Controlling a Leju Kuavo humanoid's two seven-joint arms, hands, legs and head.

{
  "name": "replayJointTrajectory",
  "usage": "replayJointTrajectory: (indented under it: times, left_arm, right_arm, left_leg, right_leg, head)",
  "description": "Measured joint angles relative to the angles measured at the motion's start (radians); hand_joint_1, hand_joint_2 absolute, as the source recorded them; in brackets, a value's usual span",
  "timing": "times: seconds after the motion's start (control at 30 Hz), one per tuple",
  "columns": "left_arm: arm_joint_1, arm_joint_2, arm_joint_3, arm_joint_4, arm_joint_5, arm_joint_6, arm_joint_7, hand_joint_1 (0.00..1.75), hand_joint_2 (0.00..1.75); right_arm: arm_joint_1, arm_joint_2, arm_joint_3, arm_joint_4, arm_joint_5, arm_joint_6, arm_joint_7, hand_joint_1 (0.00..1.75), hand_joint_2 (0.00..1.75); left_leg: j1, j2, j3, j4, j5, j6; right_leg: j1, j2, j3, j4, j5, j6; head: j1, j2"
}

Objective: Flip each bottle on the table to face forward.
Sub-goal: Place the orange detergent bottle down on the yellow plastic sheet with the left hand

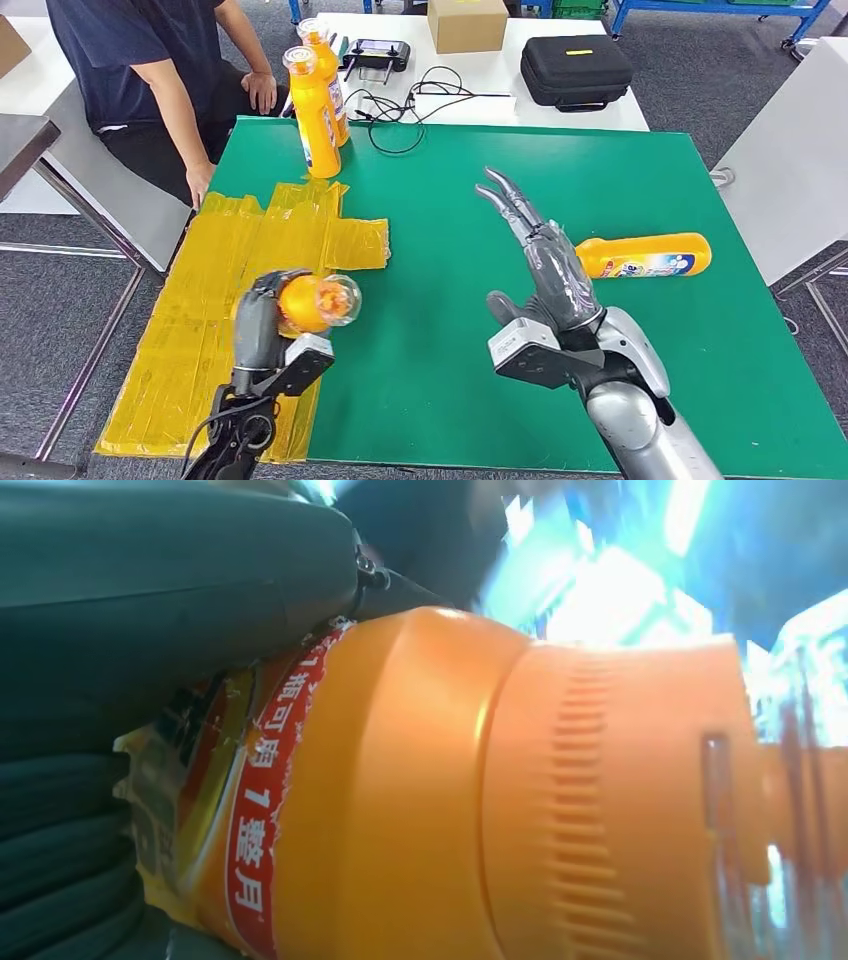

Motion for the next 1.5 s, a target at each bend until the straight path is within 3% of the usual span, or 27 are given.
replayJointTrajectory:
  times: [0.2,0.33,0.47,0.63,0.73,0.93,1.23,1.37,1.5]
  left_arm:
    - [-0.086,-0.001,-0.13,0.143,-0.046,-0.119,0.079,0.0,1.75]
    - [-0.113,-0.001,-0.176,0.19,-0.049,-0.154,0.091,0.0,0.0]
    - [-0.132,-0.001,-0.2,0.227,-0.017,-0.26,0.083,0.0,0.0]
    - [-0.145,-0.001,-0.209,0.282,0.069,-0.337,0.074,0.0,0.0]
    - [-0.127,0.007,-0.207,0.277,0.107,-0.375,0.052,0.0,0.0]
    - [-0.072,0.037,-0.203,0.212,0.121,-0.384,0.034,0.0,0.0]
    - [-0.034,0.046,-0.194,0.178,0.165,-0.357,-0.006,0.0,0.0]
    - [0.017,0.052,-0.168,0.116,0.231,-0.331,-0.042,0.0,0.0]
    - [0.125,0.078,-0.122,-0.103,0.373,-0.398,-0.047,0.0,0.0]
  right_arm:
    - [-0.024,-0.016,-0.008,0.006,0.051,0.018,0.036,0.0,0.0]
    - [-0.04,-0.017,-0.009,0.017,0.074,0.024,0.043,0.0,0.0]
    - [-0.038,-0.042,-0.018,0.027,0.089,0.059,0.022,0.0,0.0]
    - [-0.095,-0.105,-0.024,0.112,0.035,0.11,-0.072,0.0,0.0]
    - [-0.106,-0.153,-0.03,0.126,-0.008,0.122,-0.062,0.0,0.0]
    - [-0.006,-0.236,-0.055,0.046,-0.023,0.106,-0.043,0.0,0.0]
    - [0.018,-0.26,-0.066,0.024,-0.005,0.102,-0.042,0.0,0.0]
    - [0.014,-0.254,-0.065,0.043,0.031,0.091,-0.056,0.0,1.75]
    - [0.014,-0.275,-0.076,0.05,0.031,0.127,-0.04,0.0,1.75]
  left_leg:
    - [0.0,0.0,0.0,0.0,0.0,0.0]
    - [0.0,0.0,0.0,0.0,0.0,0.0]
    - [0.0,-0.001,0.001,0.0,0.0,0.0]
    - [-0.002,0.002,0.004,0.0,-0.001,0.001]
    - [-0.001,-0.001,0.006,0.0,0.0,0.002]
    - [-0.001,-0.003,0.007,-0.001,-0.001,0.001]
    - [-0.001,-0.003,0.009,-0.001,0.0,0.001]
    - [-0.001,-0.002,0.008,-0.001,0.0,0.001]
    - [-0.001,-0.002,0.005,0.0,0.001,0.002]
  right_leg:
    - [0.0,0.0,0.001,0.0,0.0,0.0]
    - [0.0,0.0,0.001,0.0,0.0,0.0]
    - [0.0,0.0,0.002,0.0,0.0,0.0]
    - [-0.001,0.002,0.005,0.0,0.001,0.001]
    - [-0.001,-0.001,0.007,-0.001,0.001,0.002]
    - [0.0,-0.002,0.008,0.0,0.0,0.002]
    - [0.0,-0.002,0.01,0.0,0.001,0.002]
    - [0.0,-0.001,0.009,0.0,0.001,0.002]
    - [0.0,-0.002,0.005,0.0,0.001,0.002]
  head:
    - [0.0,0.0]
    - [0.0,0.0]
    - [0.0,0.0]
    - [0.0,0.0]
    - [0.0,0.0]
    - [-0.001,0.0]
    - [0.0,0.0]
    - [0.0,0.0]
    - [0.0,0.0]
